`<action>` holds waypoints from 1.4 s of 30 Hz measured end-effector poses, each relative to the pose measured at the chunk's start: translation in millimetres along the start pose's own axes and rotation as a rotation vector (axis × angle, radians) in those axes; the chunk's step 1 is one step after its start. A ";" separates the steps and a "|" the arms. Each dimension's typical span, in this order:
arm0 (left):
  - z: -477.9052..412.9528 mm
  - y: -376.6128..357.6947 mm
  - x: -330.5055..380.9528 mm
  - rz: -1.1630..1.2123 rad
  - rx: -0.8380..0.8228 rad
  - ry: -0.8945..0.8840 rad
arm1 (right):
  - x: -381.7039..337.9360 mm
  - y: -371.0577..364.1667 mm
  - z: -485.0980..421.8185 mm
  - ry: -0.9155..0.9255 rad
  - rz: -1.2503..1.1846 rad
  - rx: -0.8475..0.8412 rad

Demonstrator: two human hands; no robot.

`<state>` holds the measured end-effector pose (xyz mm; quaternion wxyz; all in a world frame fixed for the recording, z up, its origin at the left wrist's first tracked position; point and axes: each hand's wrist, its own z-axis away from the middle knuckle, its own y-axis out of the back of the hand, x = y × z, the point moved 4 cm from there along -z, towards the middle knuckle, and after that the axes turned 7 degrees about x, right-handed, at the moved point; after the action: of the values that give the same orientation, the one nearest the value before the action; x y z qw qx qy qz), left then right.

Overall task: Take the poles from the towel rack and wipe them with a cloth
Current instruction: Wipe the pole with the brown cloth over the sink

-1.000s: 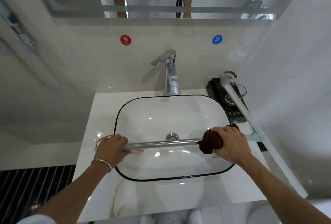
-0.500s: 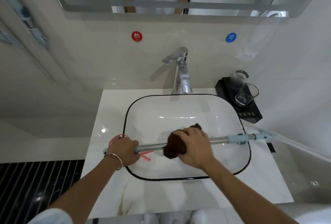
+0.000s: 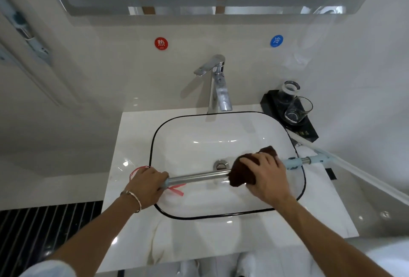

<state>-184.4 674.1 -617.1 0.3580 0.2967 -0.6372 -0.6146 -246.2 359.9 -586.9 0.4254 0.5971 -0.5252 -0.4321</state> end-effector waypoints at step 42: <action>21.7 -1.6 14.7 0.197 0.119 0.293 | -85.9 5.0 -46.0 -0.048 -0.185 -0.613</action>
<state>-210.6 674.4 -617.1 0.4874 0.3399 -0.6395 -0.4878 -209.7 447.4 -564.0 0.5320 0.4759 -0.3240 -0.6209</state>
